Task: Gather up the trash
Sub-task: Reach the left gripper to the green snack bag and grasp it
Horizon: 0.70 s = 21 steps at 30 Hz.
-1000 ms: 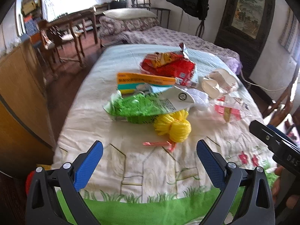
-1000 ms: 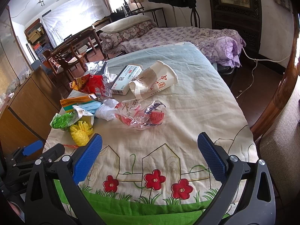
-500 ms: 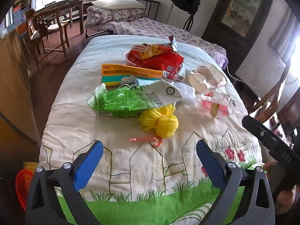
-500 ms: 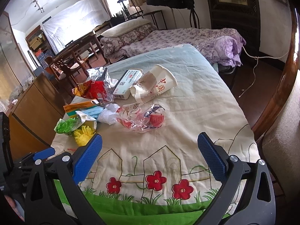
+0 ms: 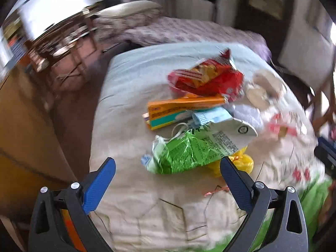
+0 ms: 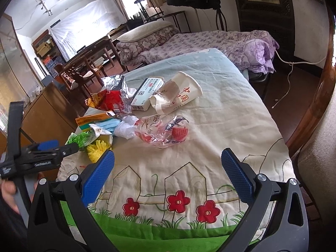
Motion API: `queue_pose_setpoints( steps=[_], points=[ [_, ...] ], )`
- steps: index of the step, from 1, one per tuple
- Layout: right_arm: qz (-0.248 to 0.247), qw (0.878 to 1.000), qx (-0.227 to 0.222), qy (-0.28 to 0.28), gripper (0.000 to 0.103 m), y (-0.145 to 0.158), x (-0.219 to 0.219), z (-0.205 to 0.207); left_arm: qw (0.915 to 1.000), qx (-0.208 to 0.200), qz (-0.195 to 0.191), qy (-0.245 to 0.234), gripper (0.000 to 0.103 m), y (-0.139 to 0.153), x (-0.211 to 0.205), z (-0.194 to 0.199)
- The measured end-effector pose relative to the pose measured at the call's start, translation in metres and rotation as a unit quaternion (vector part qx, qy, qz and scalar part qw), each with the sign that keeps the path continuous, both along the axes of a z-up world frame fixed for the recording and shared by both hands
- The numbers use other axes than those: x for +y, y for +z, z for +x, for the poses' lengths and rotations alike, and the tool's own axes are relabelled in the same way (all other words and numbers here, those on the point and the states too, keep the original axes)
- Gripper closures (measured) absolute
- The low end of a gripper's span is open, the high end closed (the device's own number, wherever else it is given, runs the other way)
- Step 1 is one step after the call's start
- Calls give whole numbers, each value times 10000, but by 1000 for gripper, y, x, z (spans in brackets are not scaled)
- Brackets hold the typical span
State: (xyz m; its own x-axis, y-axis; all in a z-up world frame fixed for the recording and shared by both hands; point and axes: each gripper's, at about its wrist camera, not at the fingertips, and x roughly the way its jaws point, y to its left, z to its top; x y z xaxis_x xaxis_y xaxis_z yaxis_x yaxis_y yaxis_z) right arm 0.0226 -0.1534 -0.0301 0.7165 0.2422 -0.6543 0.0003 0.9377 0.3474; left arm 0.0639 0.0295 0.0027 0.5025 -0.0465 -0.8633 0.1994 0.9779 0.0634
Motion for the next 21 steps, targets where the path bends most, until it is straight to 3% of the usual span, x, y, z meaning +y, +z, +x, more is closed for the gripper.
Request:
queue_pose_setpoints(
  steps=[3, 6, 12, 18, 20, 21],
  points=[
    [23, 10000, 31, 4, 6, -1, 0, 2, 9976, 310, 284, -542, 6, -3, -3, 8],
    [6, 10000, 54, 6, 6, -1, 1, 4, 9934, 290, 518, -981, 6, -1, -9, 6],
    [-120, 9998, 111, 60, 6, -3, 7, 7, 9757, 10, 867, -2012, 6, -12, -34, -3],
    [-48, 9998, 187, 10, 6, -5, 4, 10, 9729, 170, 533, -2244, 7, -21, -39, 17],
    [-54, 9998, 196, 6, 6, -6, 4, 10, 9760, 400, 195, -2132, 16, -21, -33, 25],
    [-65, 9998, 201, 11, 6, -6, 4, 10, 9773, 517, -8, -2052, 27, -22, -31, 26]
  ],
)
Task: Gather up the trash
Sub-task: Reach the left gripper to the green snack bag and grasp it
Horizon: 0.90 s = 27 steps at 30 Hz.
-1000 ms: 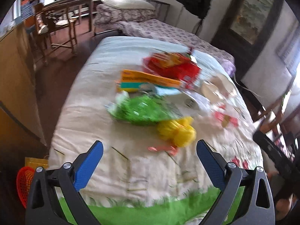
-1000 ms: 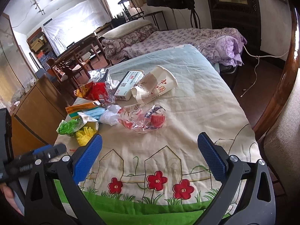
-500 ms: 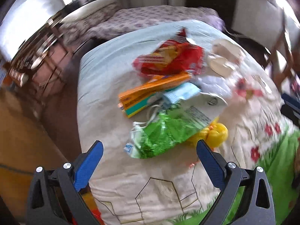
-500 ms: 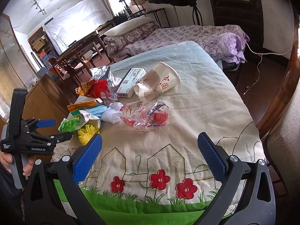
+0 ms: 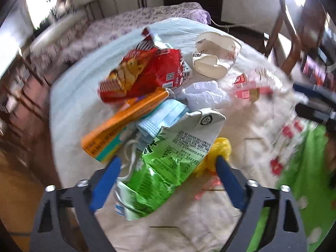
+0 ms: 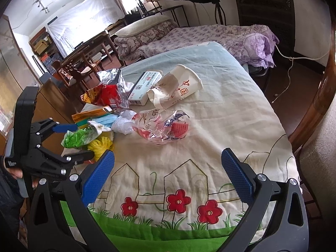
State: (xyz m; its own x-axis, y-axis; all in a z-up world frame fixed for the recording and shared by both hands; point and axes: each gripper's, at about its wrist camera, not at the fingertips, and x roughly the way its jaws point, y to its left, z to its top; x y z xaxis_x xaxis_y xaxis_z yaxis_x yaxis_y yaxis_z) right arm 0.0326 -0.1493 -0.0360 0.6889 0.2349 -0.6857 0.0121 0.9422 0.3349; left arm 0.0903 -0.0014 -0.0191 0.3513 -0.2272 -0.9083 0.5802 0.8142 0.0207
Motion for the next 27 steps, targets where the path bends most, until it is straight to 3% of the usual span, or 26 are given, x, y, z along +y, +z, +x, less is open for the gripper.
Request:
queue_pose_setpoints(
  steps=[1, 2, 8, 10, 15, 18, 21, 27],
  points=[
    [-10, 10000, 0, 3, 6, 0, 0, 0, 9992, 279, -276, 108, 43, 0, 5, 3],
    [-15, 10000, -2, 7, 6, 0, 0, 0, 9972, 532, -483, 198, 46, -1, 9, 5],
    [-4, 10000, -35, 11, 6, -1, 1, -1, 9949, 641, -631, 449, 51, 2, 18, -17],
    [7, 10000, -43, 13, 6, 0, 1, -2, 9918, 831, -810, 534, 60, 6, 23, -28],
    [-1, 10000, -50, 19, 6, 0, 1, -2, 9875, 1032, -918, 759, 62, 12, 21, -45],
    [-22, 10000, -46, 15, 6, 1, 1, -2, 9839, 1187, -1051, 829, 58, 10, 25, -52],
    [-31, 10000, -41, 4, 6, 1, 1, -2, 9852, 1205, -807, 918, 35, -1, 21, -50],
    [-42, 10000, -47, -27, 6, 0, 2, -3, 9839, 1315, -633, 1031, 33, -24, 9, -41]
  ],
)
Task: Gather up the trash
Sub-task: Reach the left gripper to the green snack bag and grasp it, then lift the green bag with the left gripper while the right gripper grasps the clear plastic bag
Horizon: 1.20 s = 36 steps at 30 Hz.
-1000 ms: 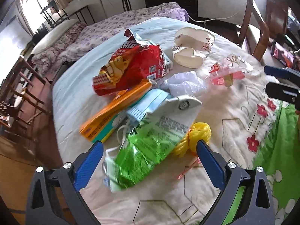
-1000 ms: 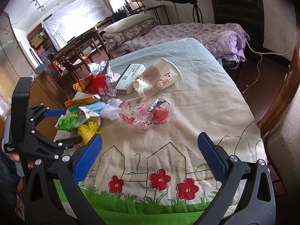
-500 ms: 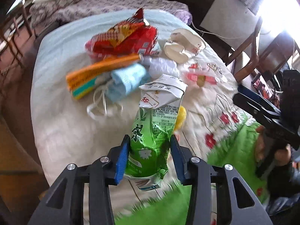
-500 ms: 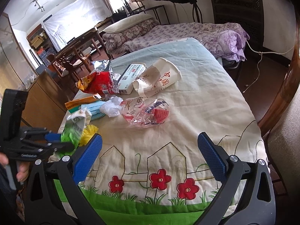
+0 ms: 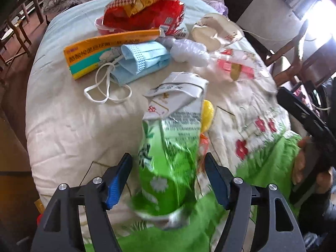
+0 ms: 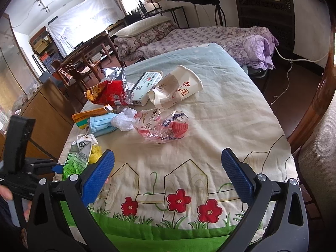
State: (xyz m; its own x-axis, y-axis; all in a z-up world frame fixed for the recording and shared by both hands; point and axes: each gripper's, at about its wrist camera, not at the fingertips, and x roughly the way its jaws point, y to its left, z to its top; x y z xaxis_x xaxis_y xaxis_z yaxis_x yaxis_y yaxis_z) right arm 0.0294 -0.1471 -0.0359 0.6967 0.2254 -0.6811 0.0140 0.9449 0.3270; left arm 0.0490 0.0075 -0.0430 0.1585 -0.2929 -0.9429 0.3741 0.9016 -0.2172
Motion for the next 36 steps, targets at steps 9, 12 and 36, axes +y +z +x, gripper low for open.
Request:
queue_pose_setpoints(
  steps=[9, 12, 36],
  points=[
    [-39, 10000, 18, -15, 6, 0, 0, -1, 9995, -204, -14, 238, 58, 14, 9, -5],
    [-75, 10000, 18, -13, 6, 0, 0, -1, 9982, -311, -267, 440, 58, 29, 23, -14],
    [-3137, 9297, 431, 1883, 9, 1, 57, 63, 9704, -846, -806, 2116, 58, 58, 110, -102]
  ],
)
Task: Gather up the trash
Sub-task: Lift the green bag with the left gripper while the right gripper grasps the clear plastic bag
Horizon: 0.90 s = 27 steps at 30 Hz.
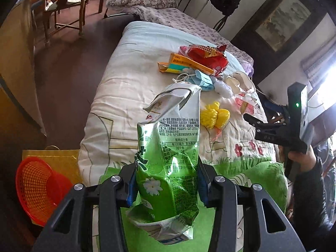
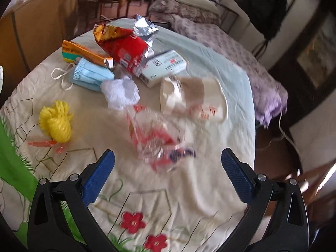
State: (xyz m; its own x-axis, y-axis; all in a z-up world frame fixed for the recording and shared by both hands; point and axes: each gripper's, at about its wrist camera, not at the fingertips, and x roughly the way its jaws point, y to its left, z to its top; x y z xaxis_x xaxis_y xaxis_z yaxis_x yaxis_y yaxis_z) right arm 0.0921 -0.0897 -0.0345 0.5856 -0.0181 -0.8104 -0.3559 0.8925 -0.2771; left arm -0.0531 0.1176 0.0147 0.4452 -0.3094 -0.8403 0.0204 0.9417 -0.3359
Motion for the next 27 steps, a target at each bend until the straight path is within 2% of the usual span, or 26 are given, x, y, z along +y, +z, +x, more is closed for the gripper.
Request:
queue_pose_setpoints(
  steps=[1, 3, 4, 6, 9, 16, 23, 24, 25, 26, 27],
  points=[
    [-30, 10000, 41, -10, 12, -2, 2, 4, 10000, -12, -5, 24, 58, 1, 1, -1],
    [36, 9998, 187, -65, 34, -4, -1, 11, 10000, -21, -54, 46, 58, 3, 4, -3],
    [99, 9996, 255, -68, 40, -5, -1, 14, 10000, -38, -44, 59, 58, 5, 6, -4],
    [208, 9987, 457, -42, 79, -9, -3, 16, 9999, -68, 9, 74, 58, 6, 8, -7],
    [436, 9981, 426, 34, 89, -4, -4, 5, 9999, -45, -9, 132, 58, 6, 13, -10],
    [1231, 9916, 375, 120, 89, 16, -12, -37, 9996, -71, -49, 286, 58, 9, 25, -16],
    [1200, 9921, 280, 222, 90, 25, 2, -53, 9989, -118, -122, 430, 58, 13, 38, -25],
    [1081, 9935, 316, 137, 85, 24, 3, -49, 9988, -134, -149, 451, 58, 14, 40, -27],
    [1018, 9943, 317, 48, 85, 22, 2, -47, 9987, -148, -157, 469, 58, 15, 43, -29],
    [1039, 9943, 248, -44, 76, 24, 1, -47, 9986, -169, -137, 491, 58, 17, 45, -31],
    [1120, 9936, 129, -93, 46, 28, -2, -47, 9985, -185, -125, 504, 58, 18, 46, -32]
  ],
)
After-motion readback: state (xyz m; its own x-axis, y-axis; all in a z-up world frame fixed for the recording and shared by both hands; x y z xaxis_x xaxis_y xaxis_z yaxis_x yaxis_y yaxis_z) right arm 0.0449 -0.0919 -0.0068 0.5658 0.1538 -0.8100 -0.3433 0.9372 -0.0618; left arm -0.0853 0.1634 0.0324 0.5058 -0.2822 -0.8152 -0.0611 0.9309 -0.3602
